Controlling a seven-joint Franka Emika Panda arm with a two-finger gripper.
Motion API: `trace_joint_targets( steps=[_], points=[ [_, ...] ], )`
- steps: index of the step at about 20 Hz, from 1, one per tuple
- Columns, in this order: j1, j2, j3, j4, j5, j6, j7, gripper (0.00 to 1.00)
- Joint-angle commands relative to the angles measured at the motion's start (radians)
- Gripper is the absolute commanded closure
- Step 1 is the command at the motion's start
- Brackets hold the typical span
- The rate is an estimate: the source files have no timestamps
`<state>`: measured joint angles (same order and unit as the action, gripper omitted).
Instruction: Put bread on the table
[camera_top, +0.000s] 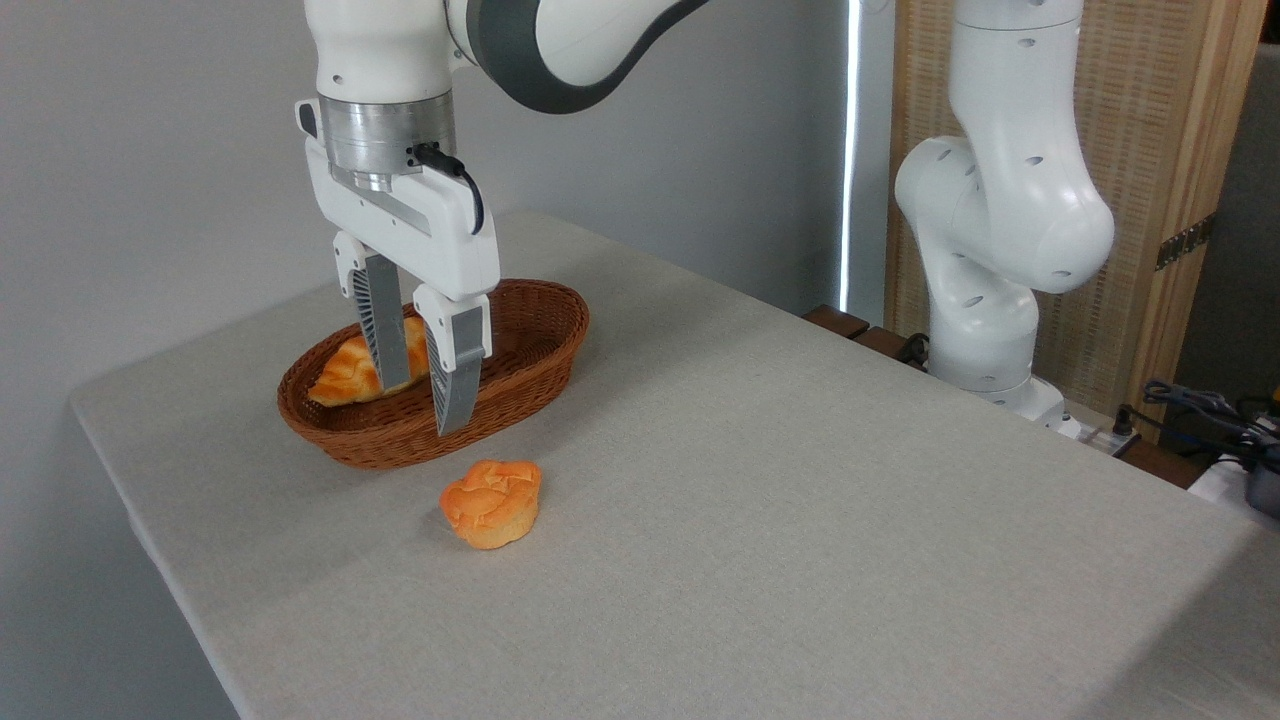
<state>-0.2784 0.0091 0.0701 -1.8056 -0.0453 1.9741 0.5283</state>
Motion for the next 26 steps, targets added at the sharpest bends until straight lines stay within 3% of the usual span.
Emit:
trace_joint_targets(
  steps=[1, 26],
  points=[
    [-0.004, -0.001, 0.004, 0.006, -0.016, -0.015, -0.011, 0.00],
    [-0.005, -0.001, 0.002, -0.001, -0.018, 0.000, -0.011, 0.00]
  ],
)
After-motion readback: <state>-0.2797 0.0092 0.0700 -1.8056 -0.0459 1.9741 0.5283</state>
